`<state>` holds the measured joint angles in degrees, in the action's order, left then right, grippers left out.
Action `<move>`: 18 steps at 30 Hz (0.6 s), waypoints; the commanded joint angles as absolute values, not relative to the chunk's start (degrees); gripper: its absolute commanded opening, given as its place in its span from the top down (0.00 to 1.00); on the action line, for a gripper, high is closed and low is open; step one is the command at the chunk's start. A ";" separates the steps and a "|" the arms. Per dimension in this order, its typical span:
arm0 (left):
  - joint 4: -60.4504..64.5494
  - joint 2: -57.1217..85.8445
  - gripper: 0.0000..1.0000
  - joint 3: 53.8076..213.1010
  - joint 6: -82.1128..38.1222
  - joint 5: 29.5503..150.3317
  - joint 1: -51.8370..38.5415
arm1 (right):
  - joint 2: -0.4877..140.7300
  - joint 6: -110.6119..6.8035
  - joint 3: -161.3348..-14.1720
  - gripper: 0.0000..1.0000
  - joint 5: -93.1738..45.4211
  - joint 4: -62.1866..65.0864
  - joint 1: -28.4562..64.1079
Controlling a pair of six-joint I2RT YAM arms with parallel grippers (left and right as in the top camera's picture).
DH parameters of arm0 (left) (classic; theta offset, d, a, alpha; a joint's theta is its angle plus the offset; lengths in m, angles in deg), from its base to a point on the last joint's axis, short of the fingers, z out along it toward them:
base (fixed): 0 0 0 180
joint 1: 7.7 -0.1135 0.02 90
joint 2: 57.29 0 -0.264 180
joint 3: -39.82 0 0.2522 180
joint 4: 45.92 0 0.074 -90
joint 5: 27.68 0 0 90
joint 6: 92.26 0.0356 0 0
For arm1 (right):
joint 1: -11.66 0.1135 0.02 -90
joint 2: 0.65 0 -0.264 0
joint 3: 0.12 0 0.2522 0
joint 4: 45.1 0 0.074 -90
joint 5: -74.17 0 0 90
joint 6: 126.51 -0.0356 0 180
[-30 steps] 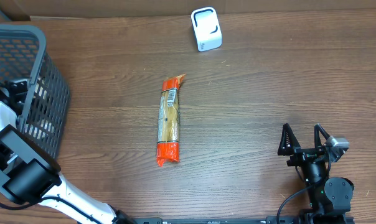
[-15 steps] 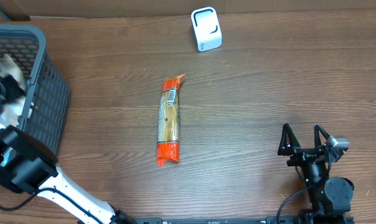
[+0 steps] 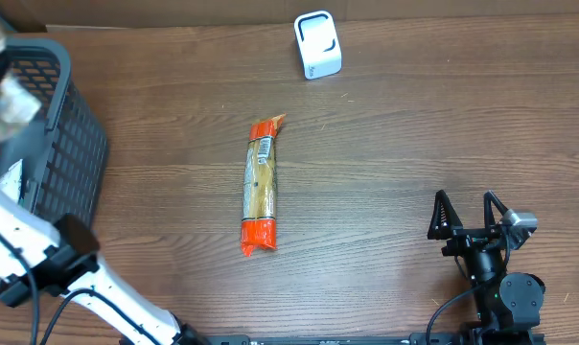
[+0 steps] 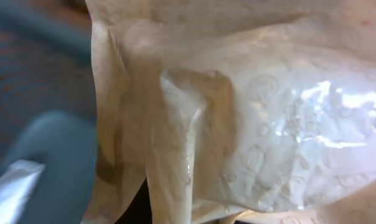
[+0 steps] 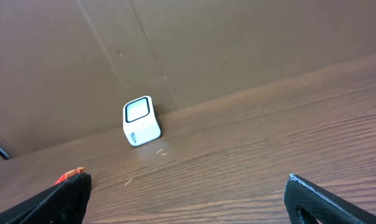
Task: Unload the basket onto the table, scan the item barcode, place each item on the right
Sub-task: 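Carry the clear pouch to the table beside the snack bag and release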
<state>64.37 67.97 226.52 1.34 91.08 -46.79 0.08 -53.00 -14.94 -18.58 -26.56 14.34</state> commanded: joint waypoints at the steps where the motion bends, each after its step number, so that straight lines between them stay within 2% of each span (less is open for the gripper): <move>1: 64.66 66.68 0.96 226.81 0.51 95.54 -37.15 | -0.47 -53.15 -14.35 0.00 -18.64 -26.76 14.60; 2: 64.66 66.81 0.96 225.06 0.35 91.69 -32.10 | -0.47 -53.15 -14.35 0.00 -18.64 -26.76 14.60; 6: 64.66 66.81 0.96 218.06 -2.79 80.28 -20.97 | -0.47 -53.15 -14.35 0.00 -18.64 -26.76 14.60; 10: 64.66 66.65 0.96 207.07 -4.87 75.03 -11.66 | -0.47 -53.15 -14.35 0.00 -18.64 -26.76 14.60; 16: 62.93 66.68 0.96 188.93 -16.30 58.73 -2.00 | -0.47 -53.15 -14.35 0.00 -18.64 -26.76 14.60; 18: 60.16 66.68 0.96 183.09 -17.35 58.84 -0.78 | -0.47 -53.15 -14.35 0.00 -18.64 -26.76 14.60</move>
<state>62.30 66.92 189.87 -10.68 67.34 -2.02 0.08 -52.98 -14.94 -18.58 -26.58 14.34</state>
